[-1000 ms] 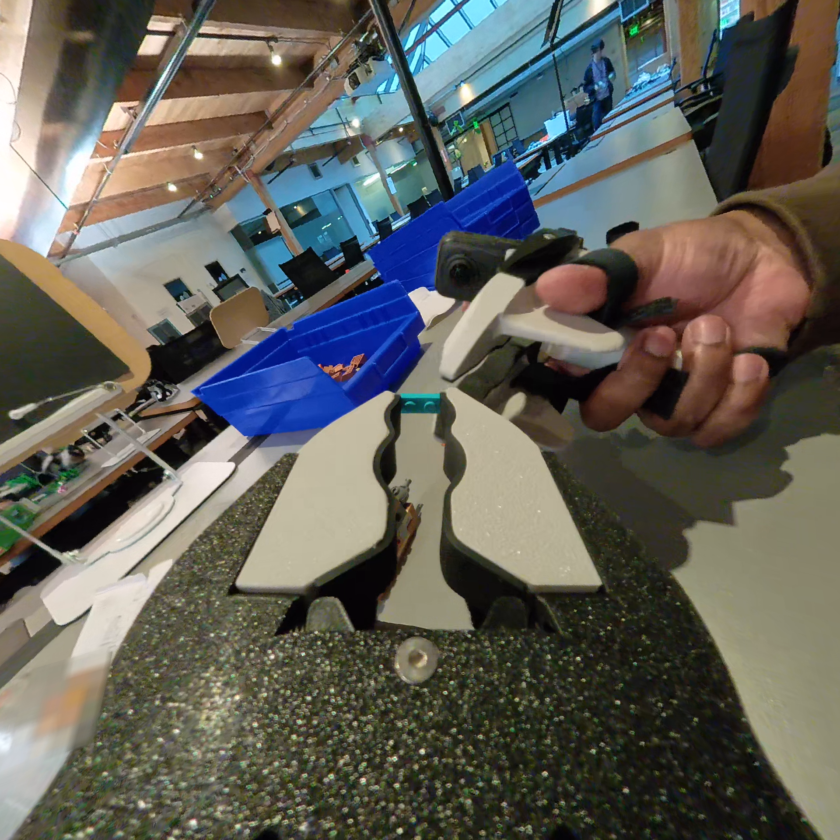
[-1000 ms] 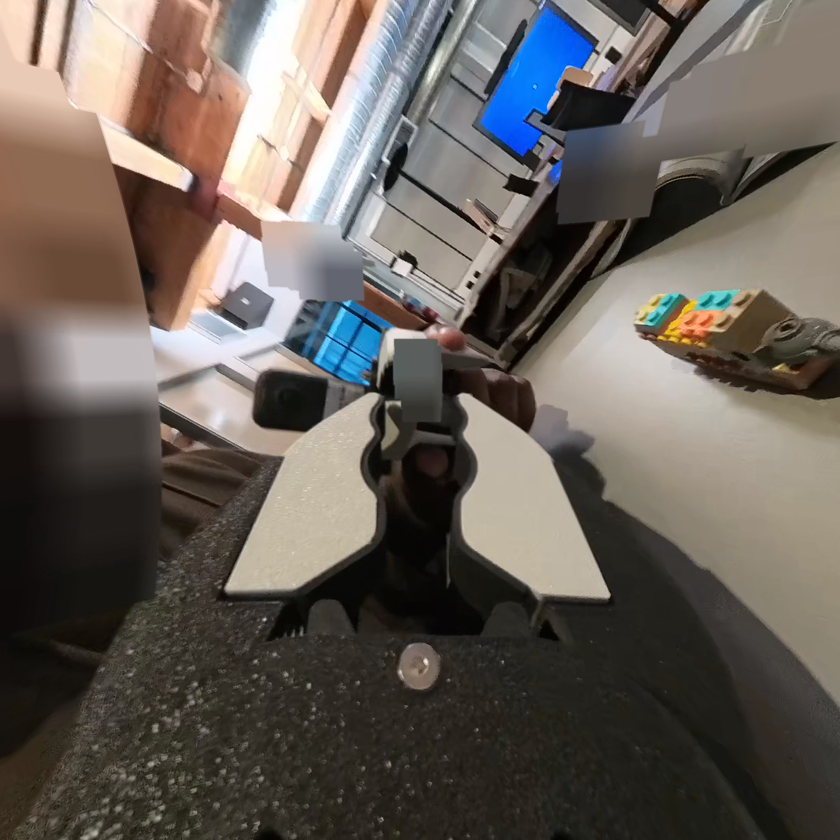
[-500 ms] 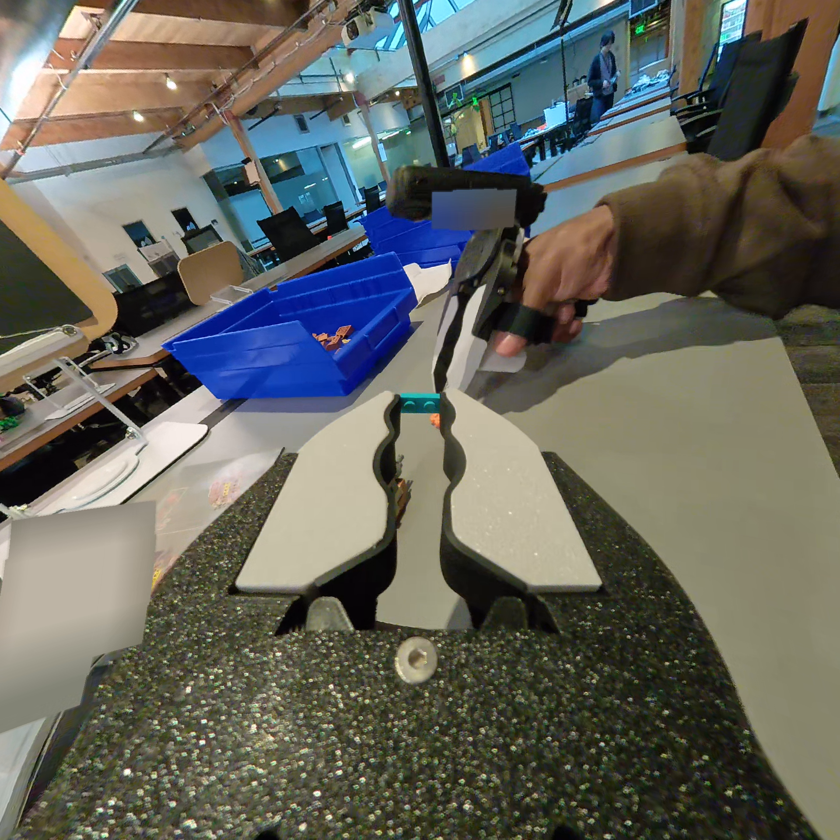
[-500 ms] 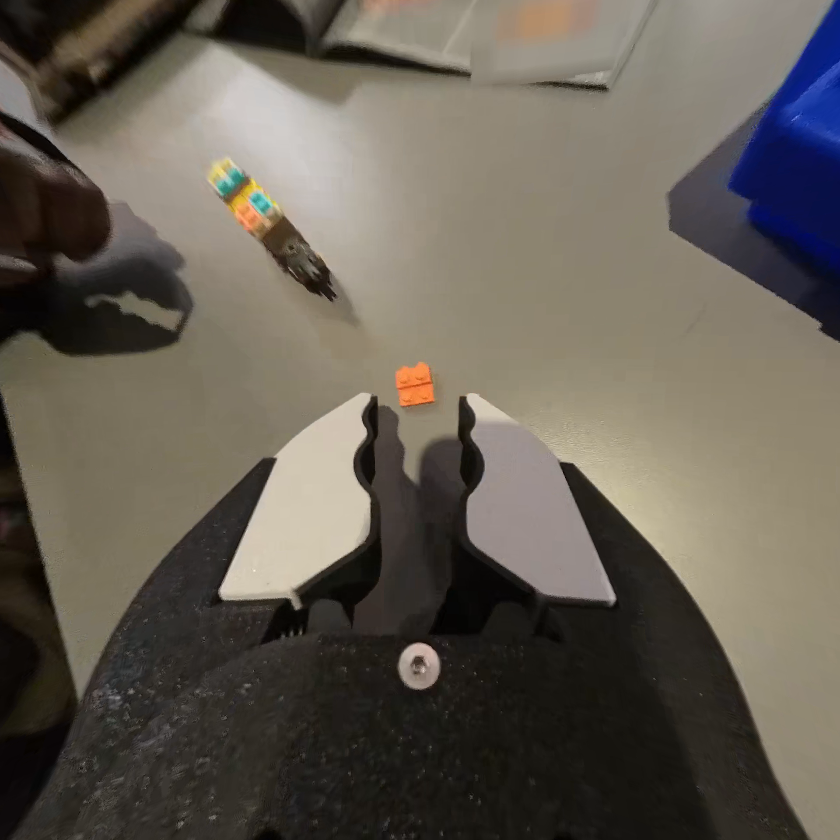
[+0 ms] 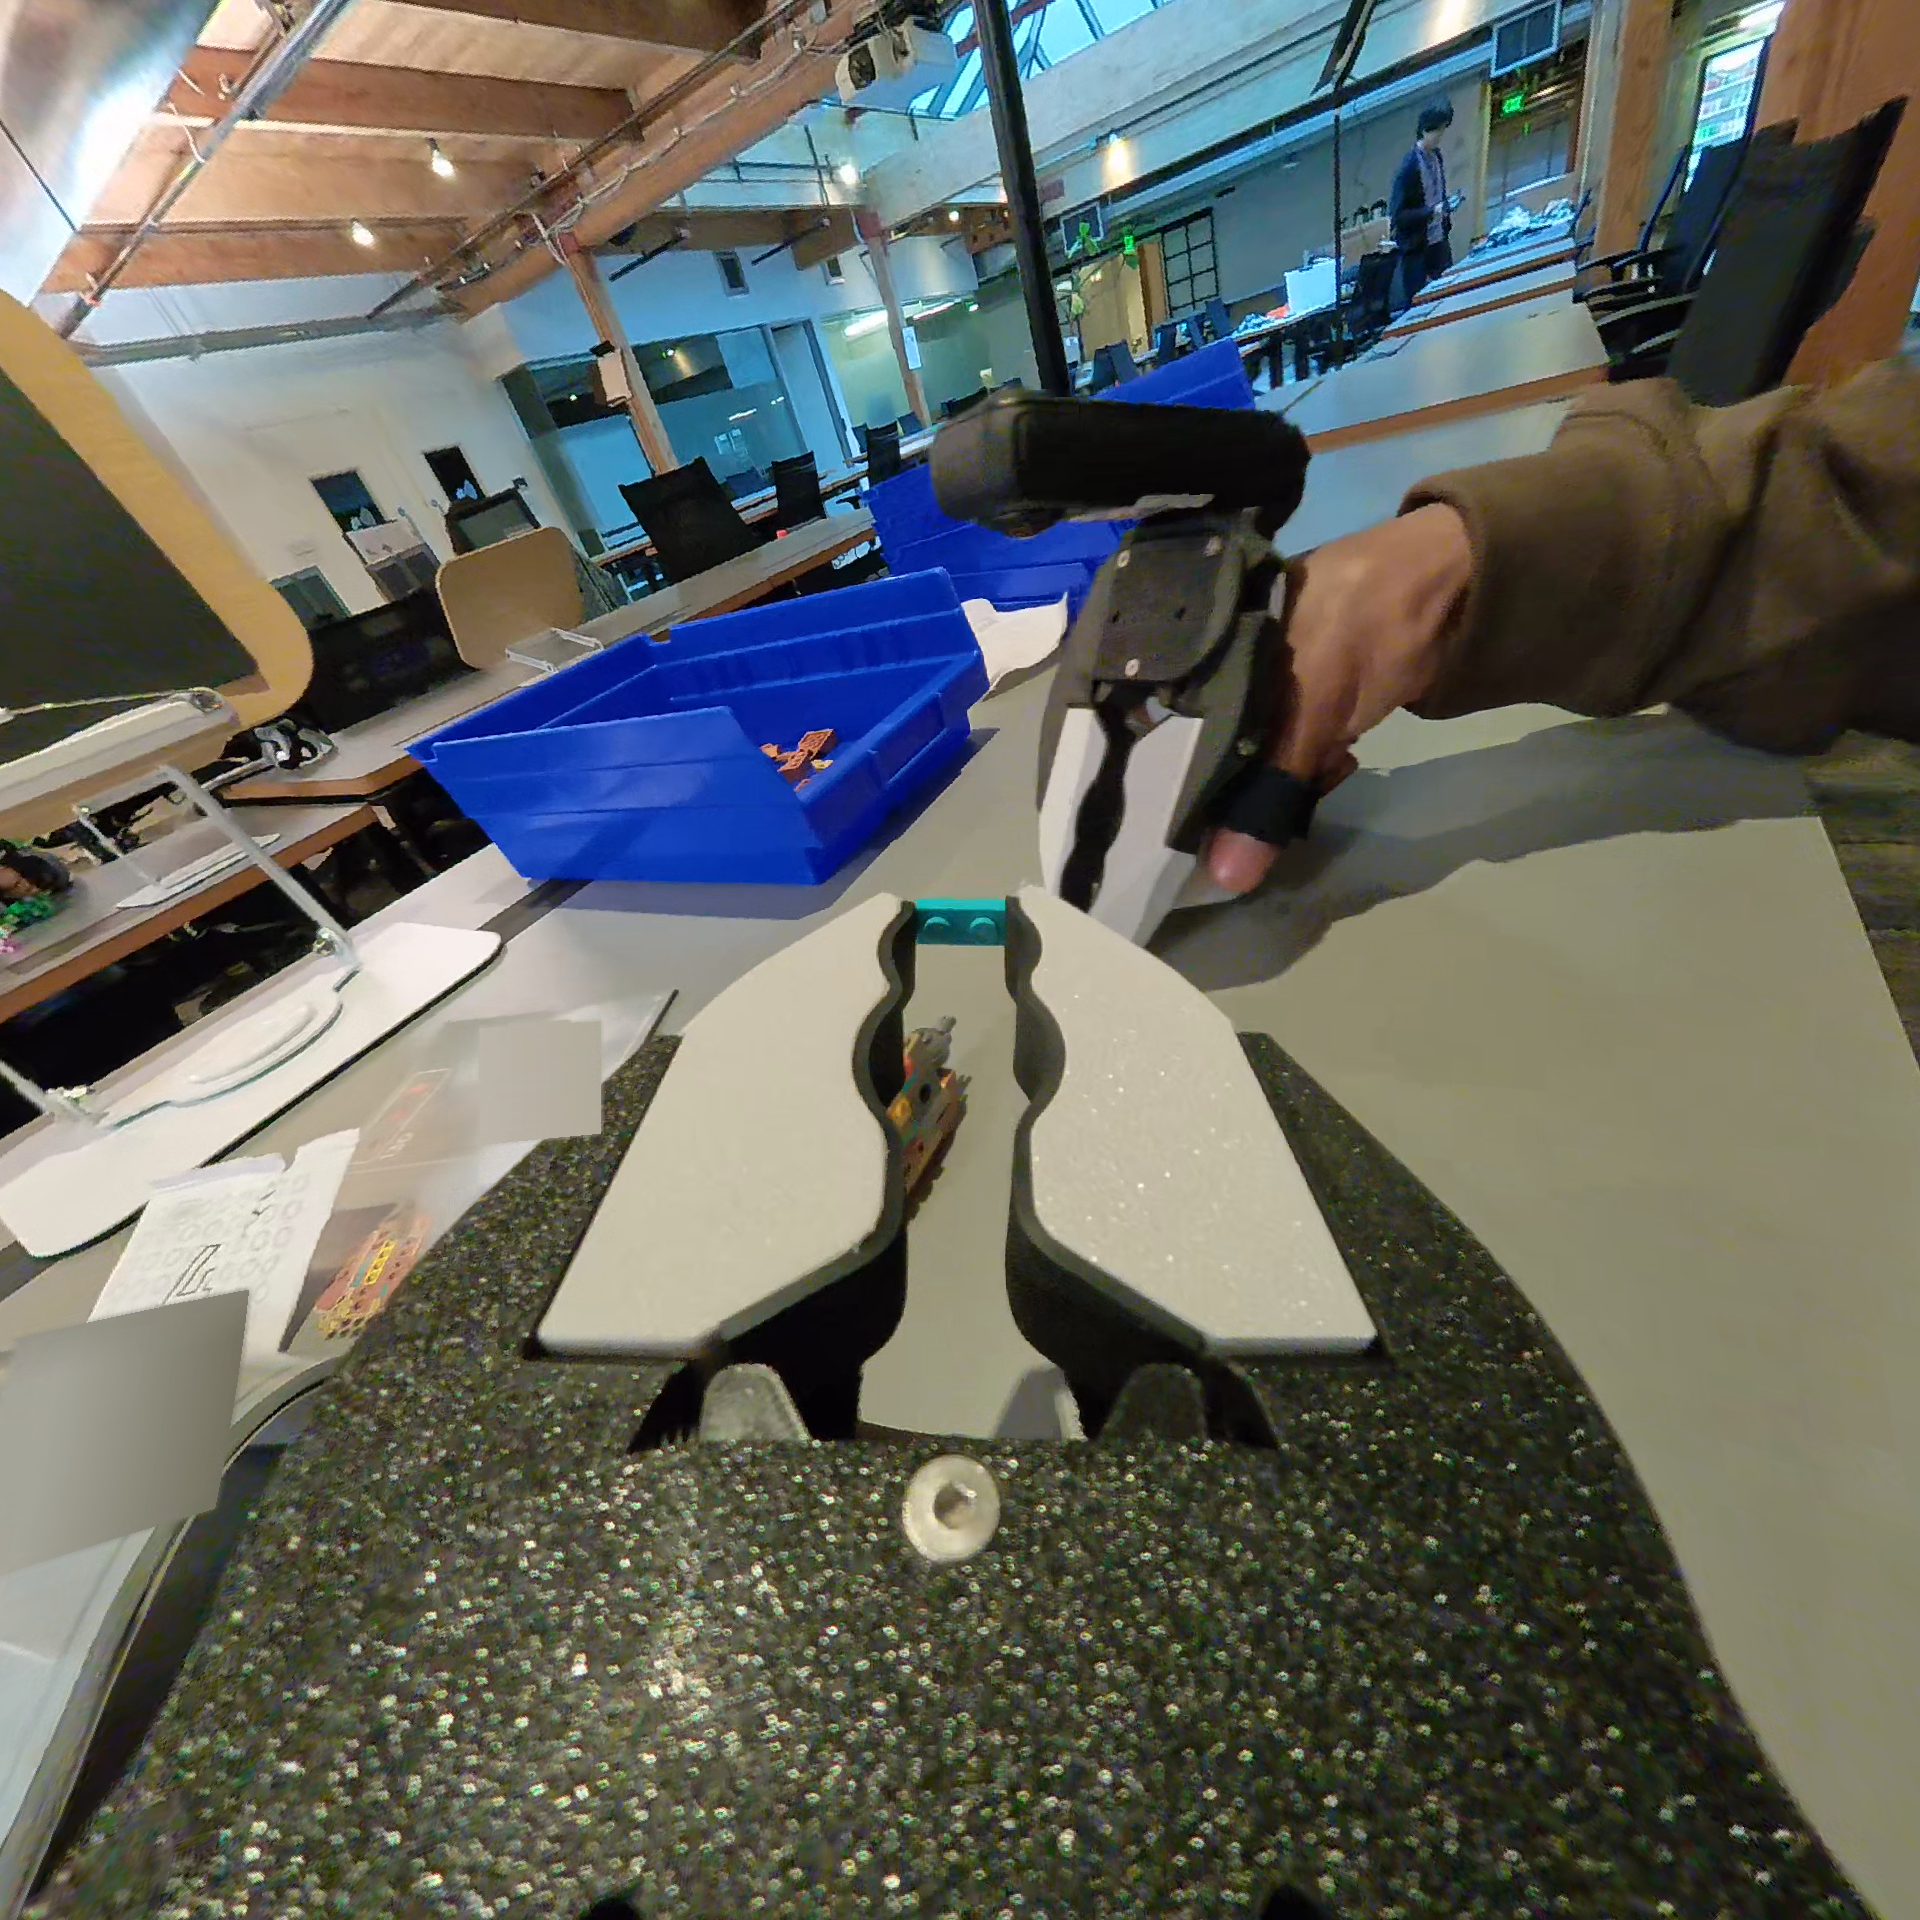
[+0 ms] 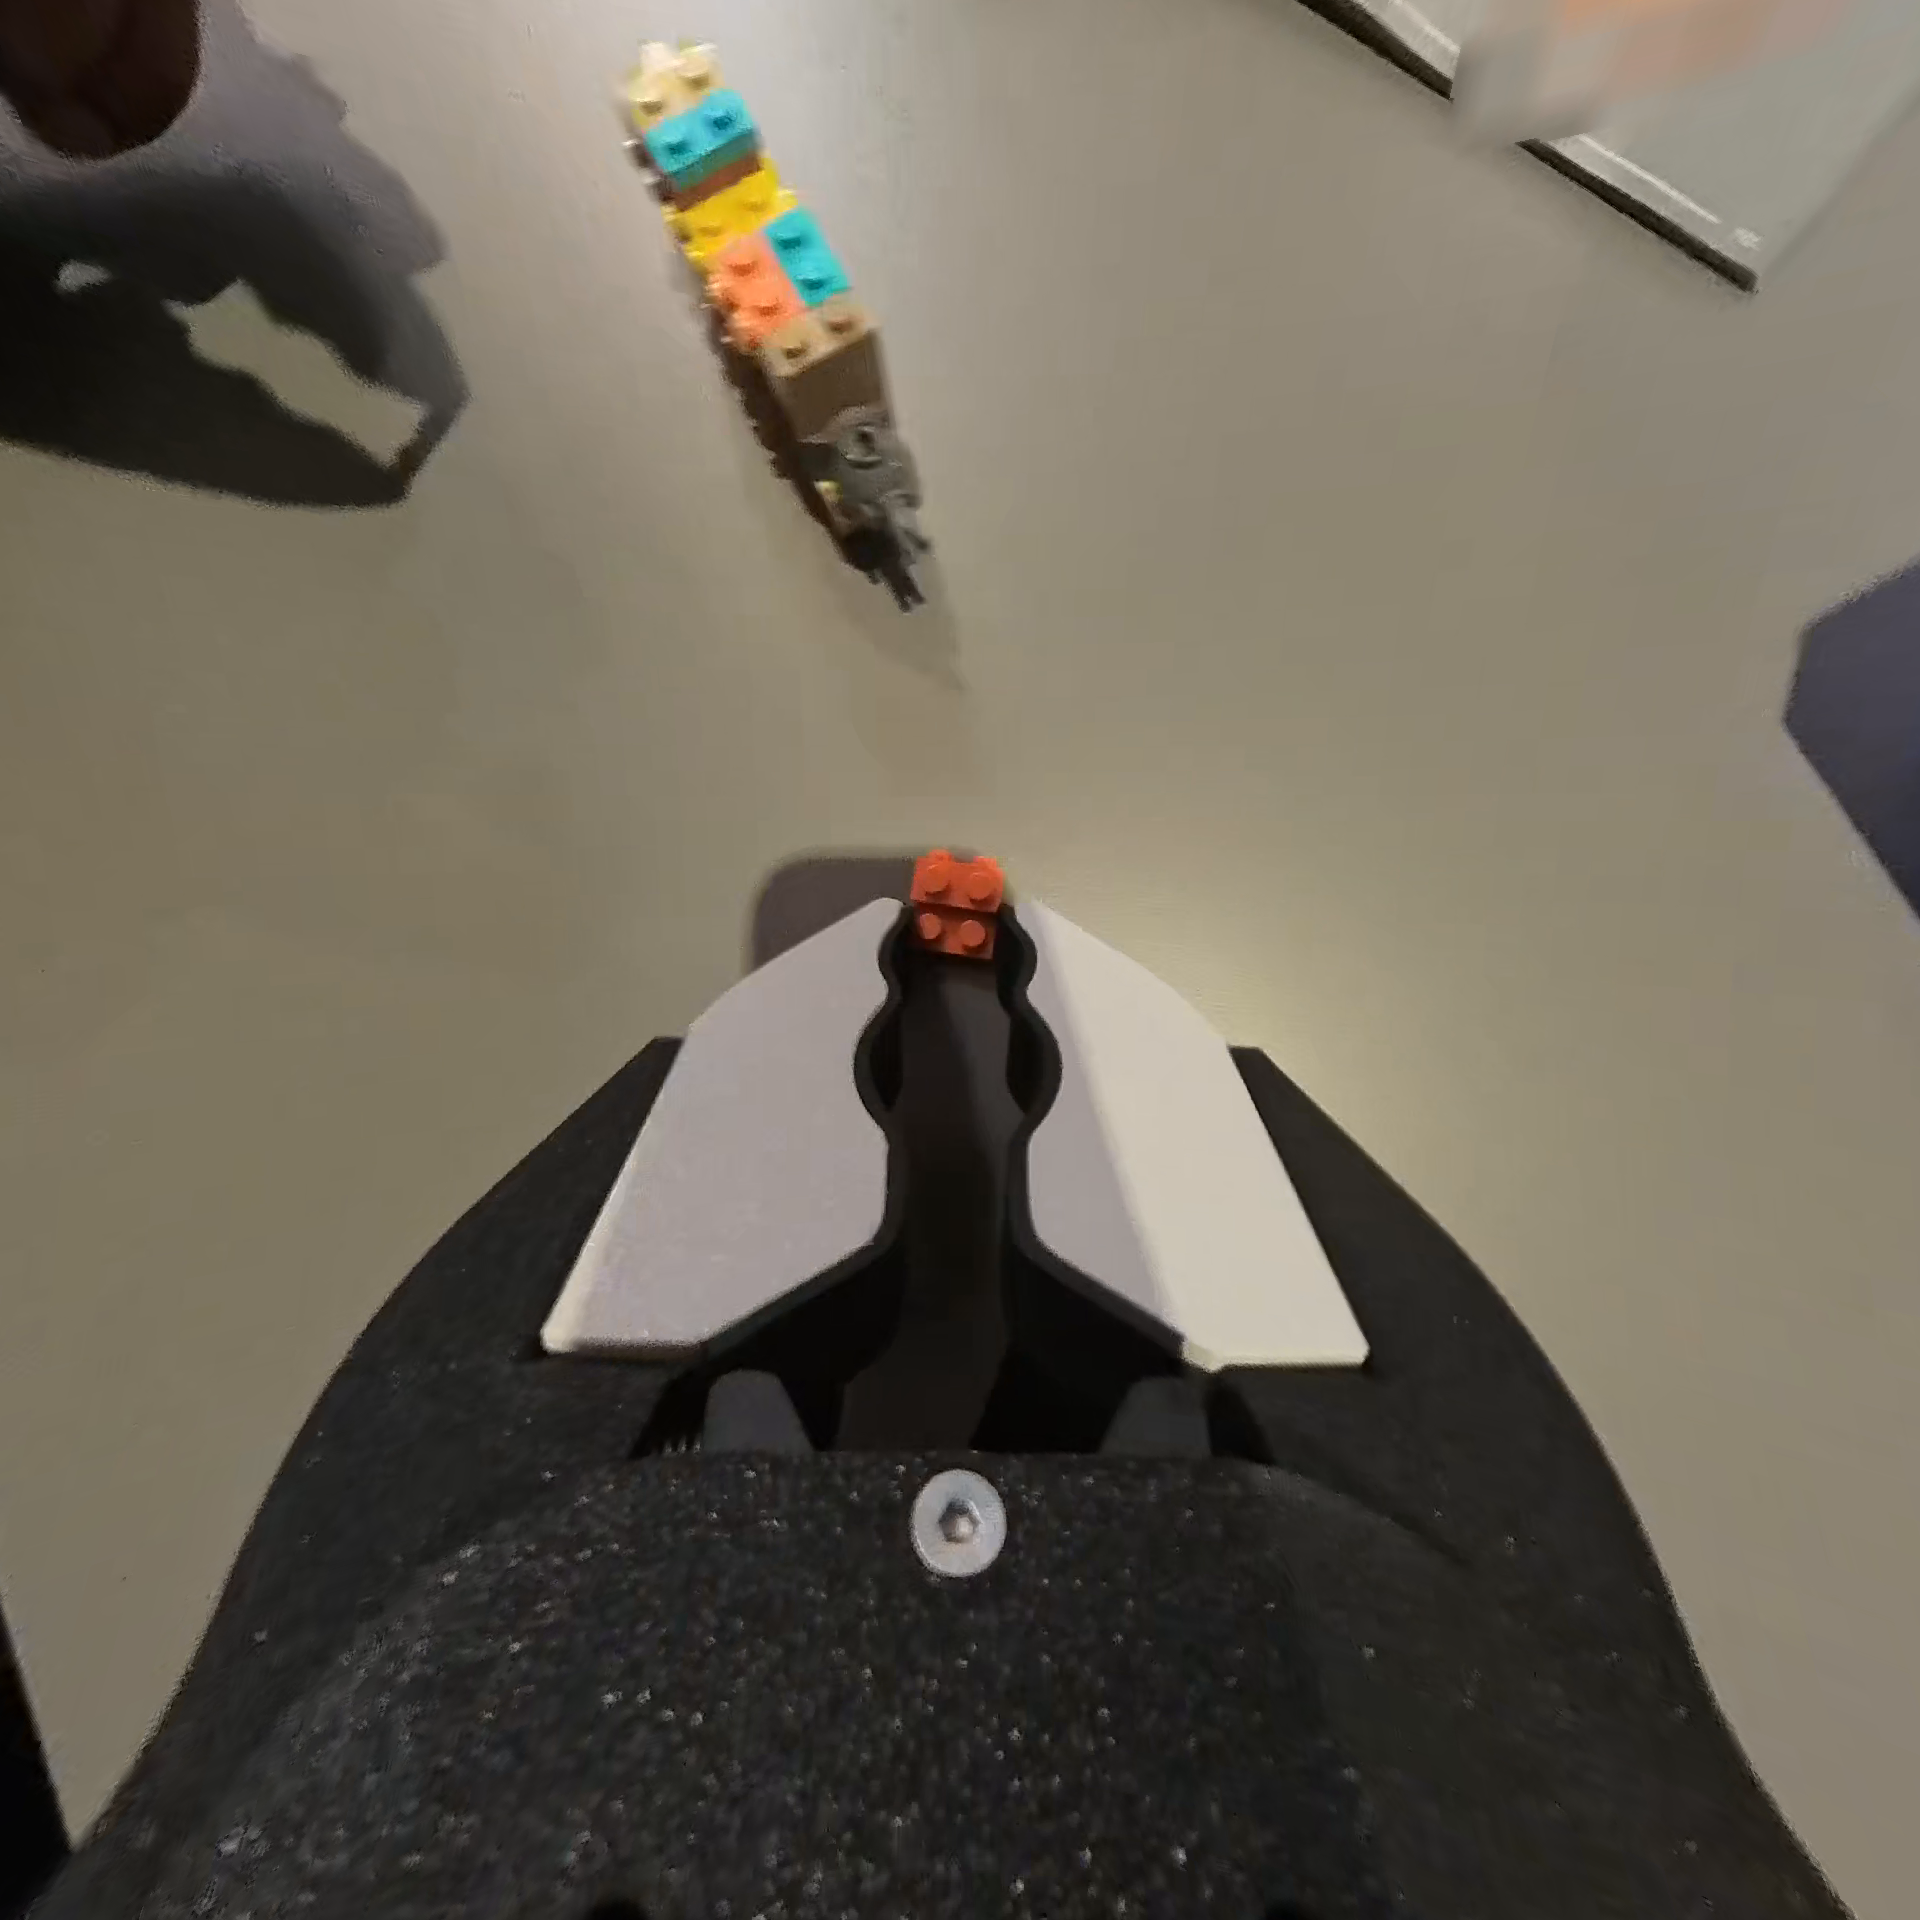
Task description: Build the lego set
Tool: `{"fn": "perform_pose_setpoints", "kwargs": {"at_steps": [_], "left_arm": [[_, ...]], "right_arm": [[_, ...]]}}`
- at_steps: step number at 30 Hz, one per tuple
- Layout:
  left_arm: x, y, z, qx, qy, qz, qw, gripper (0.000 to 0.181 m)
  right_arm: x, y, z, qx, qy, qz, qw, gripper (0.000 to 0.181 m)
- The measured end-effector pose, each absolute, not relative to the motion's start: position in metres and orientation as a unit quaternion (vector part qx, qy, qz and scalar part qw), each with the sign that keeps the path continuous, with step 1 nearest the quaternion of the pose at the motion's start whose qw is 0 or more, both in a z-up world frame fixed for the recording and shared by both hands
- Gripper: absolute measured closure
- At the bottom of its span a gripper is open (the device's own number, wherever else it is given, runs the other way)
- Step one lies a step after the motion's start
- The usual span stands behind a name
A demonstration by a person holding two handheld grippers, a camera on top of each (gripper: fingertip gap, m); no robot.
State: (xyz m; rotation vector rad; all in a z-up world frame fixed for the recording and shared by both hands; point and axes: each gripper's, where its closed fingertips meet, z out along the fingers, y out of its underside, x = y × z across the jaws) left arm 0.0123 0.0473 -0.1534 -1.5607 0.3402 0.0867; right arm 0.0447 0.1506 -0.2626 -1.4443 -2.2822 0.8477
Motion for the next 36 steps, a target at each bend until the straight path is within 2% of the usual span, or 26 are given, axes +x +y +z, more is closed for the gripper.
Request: {"fn": "perform_pose_setpoints", "kwargs": {"at_steps": [5,14,17,20,24,28,33,36], "left_arm": [[0.014,0.039,-0.158,-0.711,0.168,0.020,0.683,0.165],[0.008,-0.004,-0.186,-0.775,0.219,-0.018,0.593,0.165],[0.004,-0.017,-0.196,-0.794,0.217,-0.033,0.567,0.165],[0.004,-0.024,-0.208,-0.811,0.217,-0.045,0.542,0.165],[0.011,-0.020,-0.217,-0.825,0.234,-0.059,0.511,0.165],[0.020,-0.013,-0.230,-0.852,0.286,-0.056,0.436,0.165],[0.023,-0.010,-0.245,-0.880,0.334,-0.051,0.335,0.165],[0.023,-0.009,-0.247,-0.887,0.351,-0.048,0.296,0.165]], "right_arm": [[0.049,0.085,-0.257,-0.453,-0.812,0.350,0.113,0.167],[0.022,-0.014,-0.259,-0.345,-0.861,0.369,0.058,0.166],[0.017,-0.019,-0.260,-0.340,-0.862,0.370,0.063,0.164],[0.018,-0.016,-0.255,-0.342,-0.854,0.387,0.064,0.152],[0.024,-0.005,-0.248,-0.335,-0.846,0.407,0.078,0.146],[0.029,0.015,-0.236,-0.331,-0.826,0.446,0.095,0.148],[0.034,0.026,-0.208,-0.326,-0.769,0.546,0.074,0.158],[0.037,0.030,-0.205,-0.325,-0.761,0.557,0.067,0.160]]}}
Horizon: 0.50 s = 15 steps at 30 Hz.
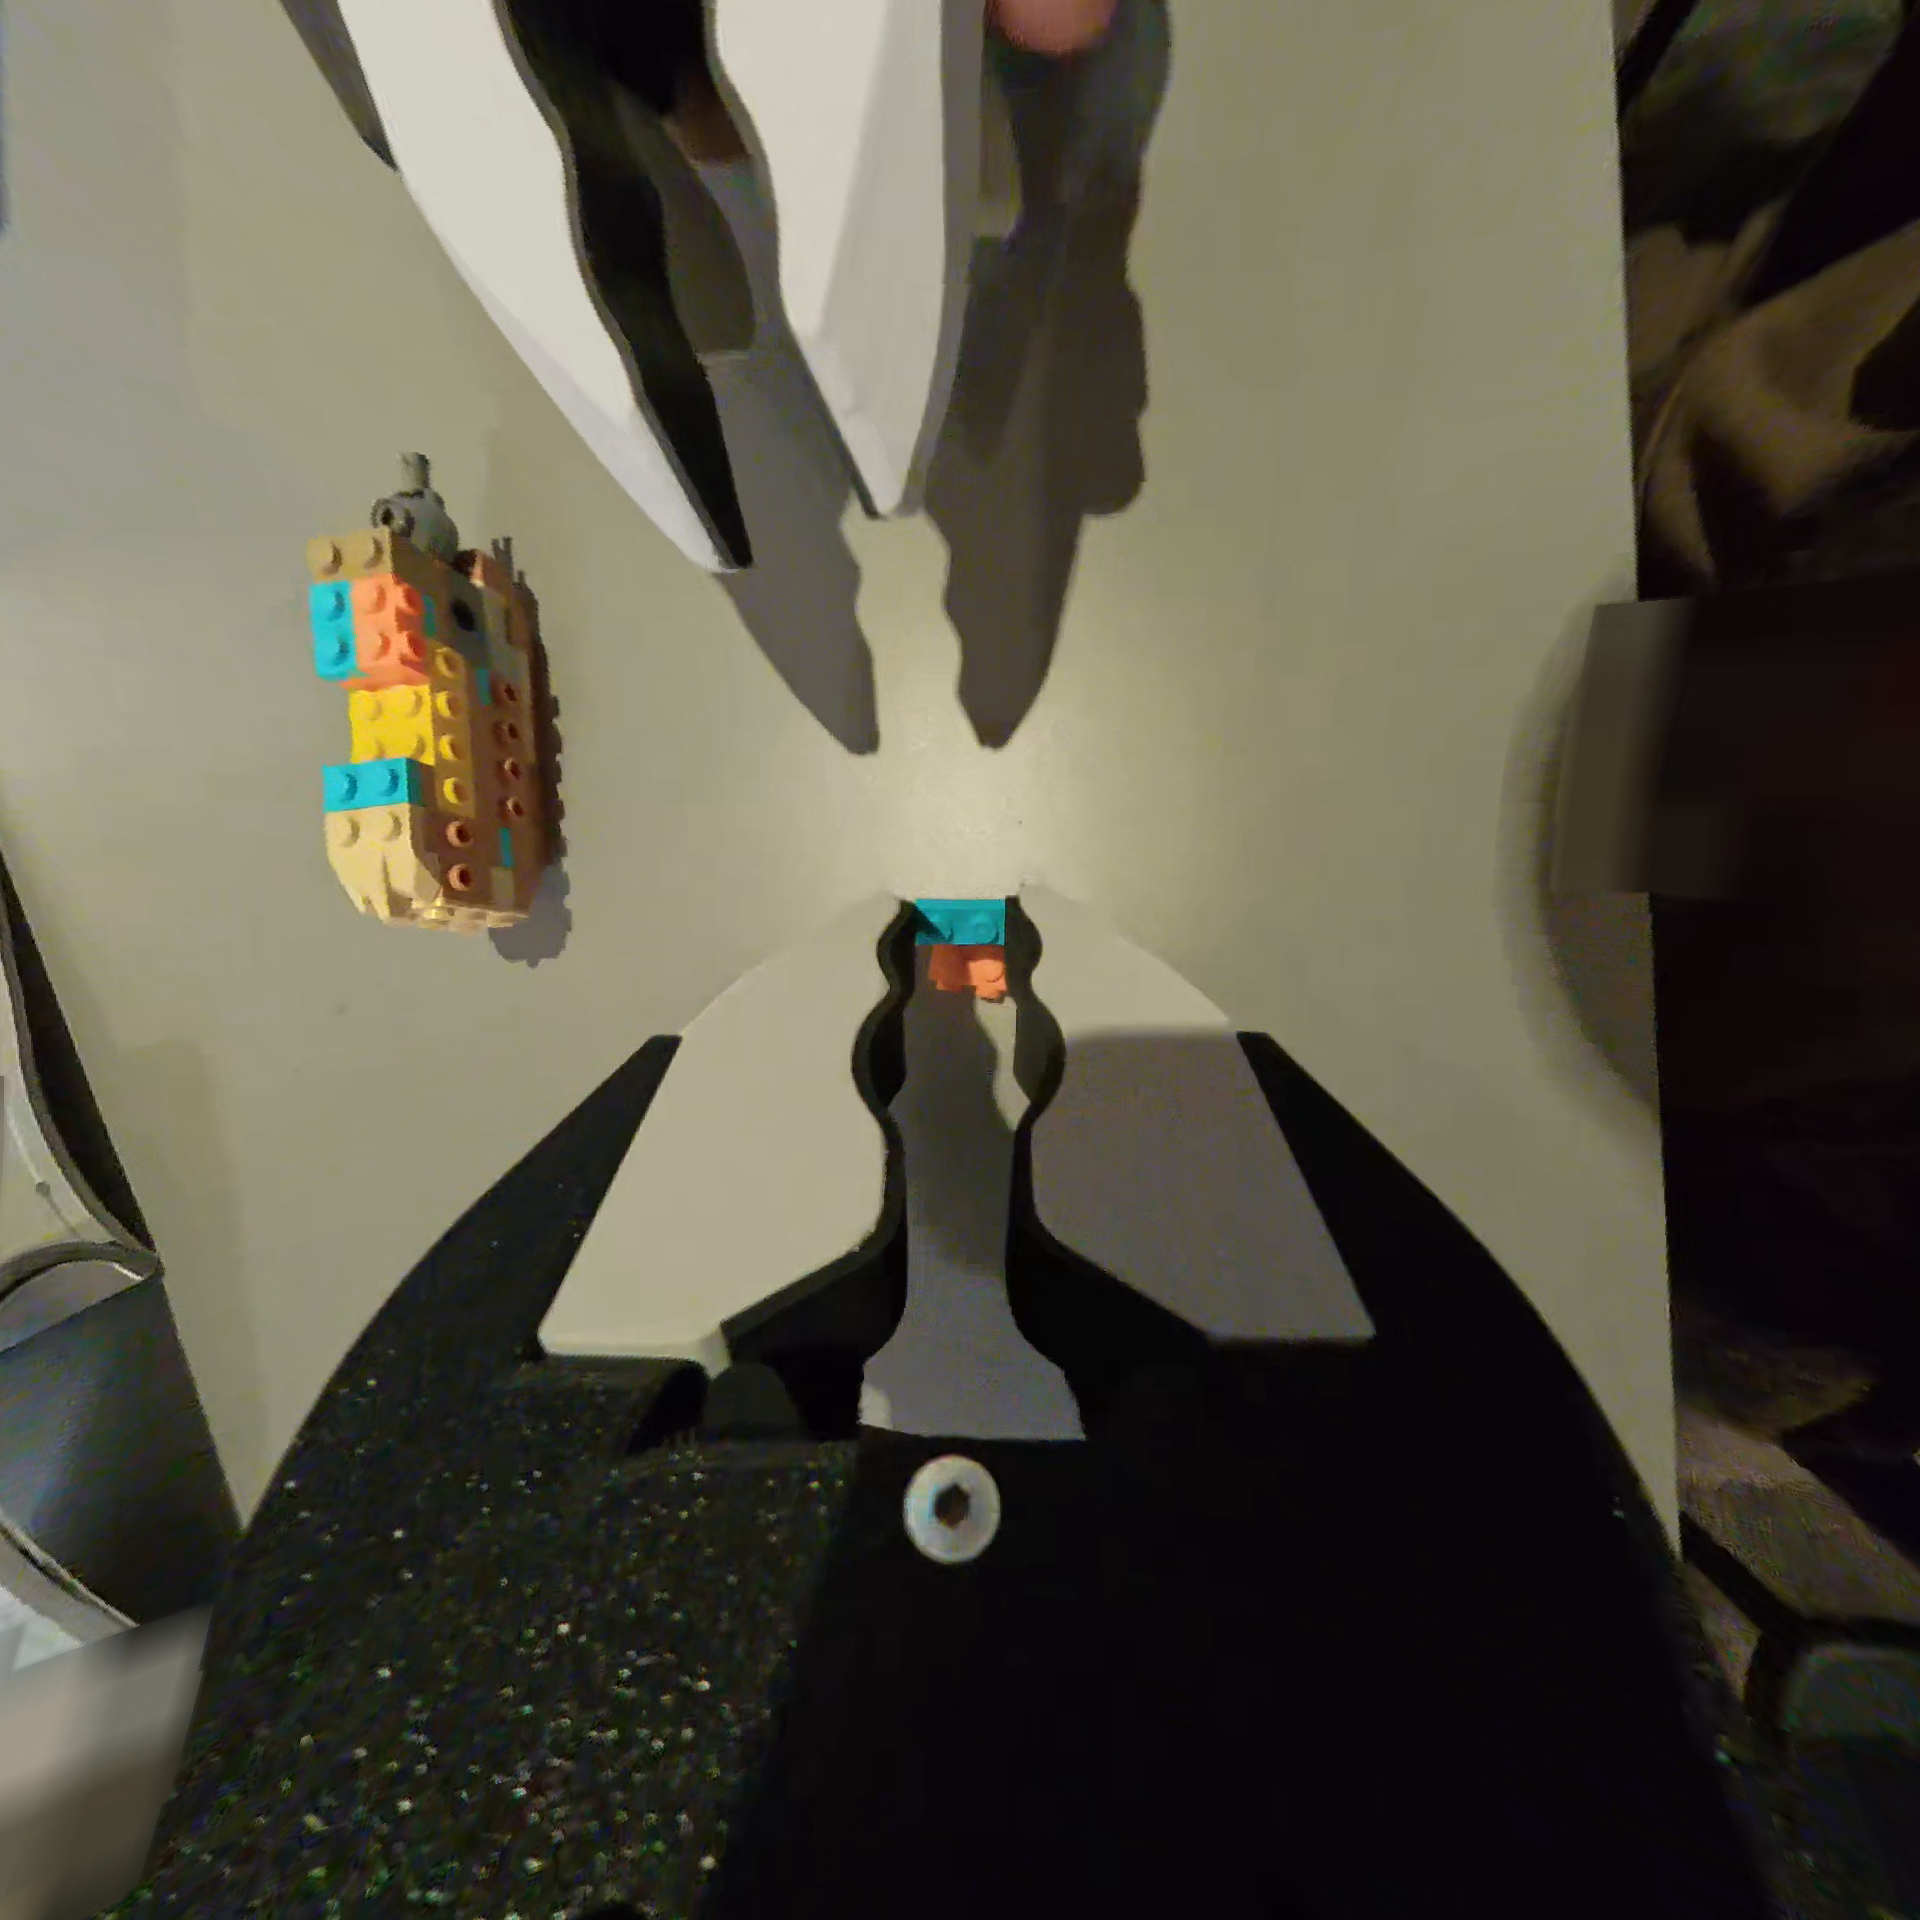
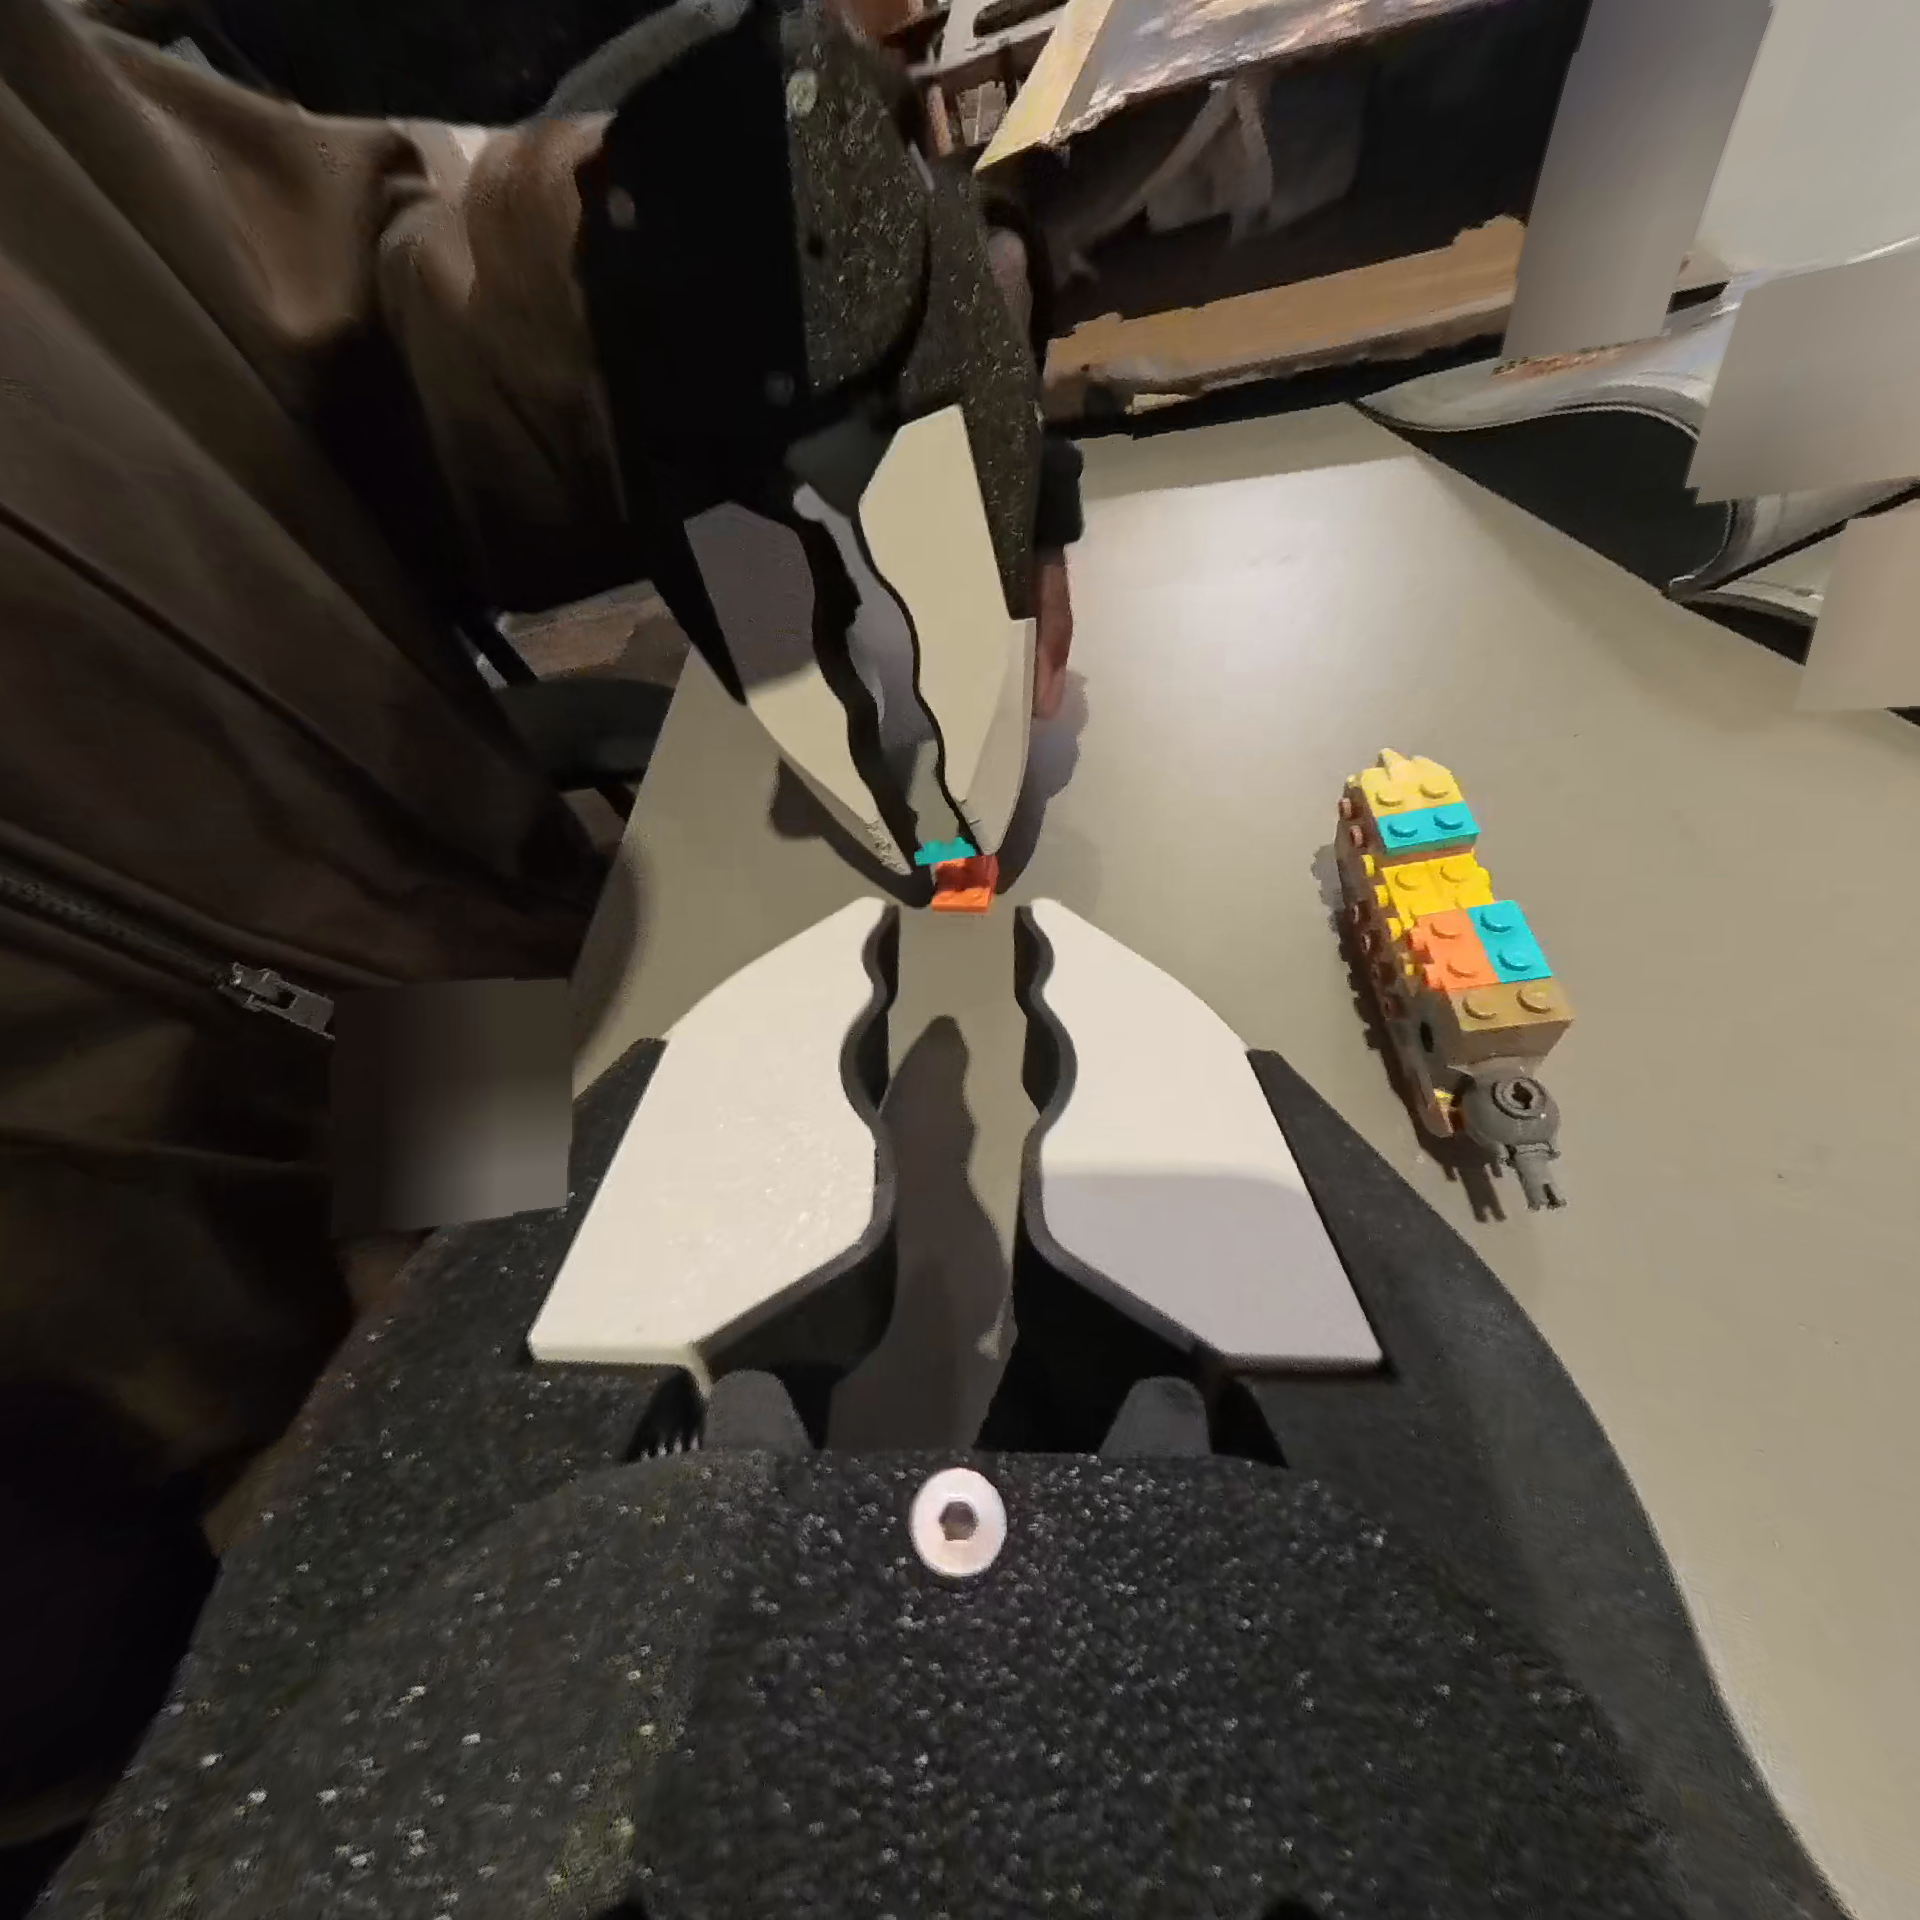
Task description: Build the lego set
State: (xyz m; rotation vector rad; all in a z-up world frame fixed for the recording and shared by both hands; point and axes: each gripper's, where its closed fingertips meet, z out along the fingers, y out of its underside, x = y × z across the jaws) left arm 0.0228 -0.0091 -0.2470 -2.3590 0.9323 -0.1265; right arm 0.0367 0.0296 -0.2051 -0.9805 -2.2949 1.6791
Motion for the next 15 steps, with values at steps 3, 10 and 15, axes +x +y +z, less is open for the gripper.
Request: {"fn": "perform_pose_setpoints", "kwargs": {"at_steps": [3,10,15], "left_arm": [[0.025,-0.012,-0.249,-0.888,0.373,-0.051,0.264,0.165],[0.023,-0.011,-0.257,-0.889,0.406,-0.037,0.208,0.165],[0.024,-0.011,-0.259,-0.887,0.423,-0.035,0.185,0.165]], "right_arm": [[0.039,0.027,-0.207,-0.319,-0.769,0.550,0.068,0.160],[0.038,0.027,-0.209,-0.325,-0.770,0.545,0.068,0.159],[0.039,0.027,-0.209,-0.325,-0.769,0.546,0.065,0.160]]}}
